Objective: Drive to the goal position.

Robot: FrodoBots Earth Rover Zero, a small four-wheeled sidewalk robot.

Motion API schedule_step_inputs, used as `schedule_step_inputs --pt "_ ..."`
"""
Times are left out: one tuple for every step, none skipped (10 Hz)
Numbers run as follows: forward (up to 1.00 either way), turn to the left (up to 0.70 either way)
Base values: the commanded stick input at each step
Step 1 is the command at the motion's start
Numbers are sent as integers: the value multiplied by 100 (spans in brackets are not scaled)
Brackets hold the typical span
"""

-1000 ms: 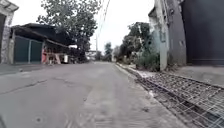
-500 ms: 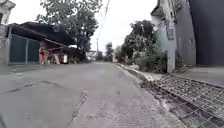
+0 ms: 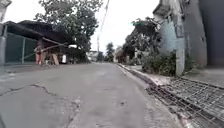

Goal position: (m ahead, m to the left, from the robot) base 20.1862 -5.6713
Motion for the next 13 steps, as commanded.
schedule_step_inputs --pt "100 0" --pt "100 2" --pt "100 5" --pt "100 0" --pt "100 2" --pt "100 0" --pt "100 0" --pt "100 0" --pt "100 0" --pt "100 0" --pt "100 0" --pt "100 0" --pt "100 0"
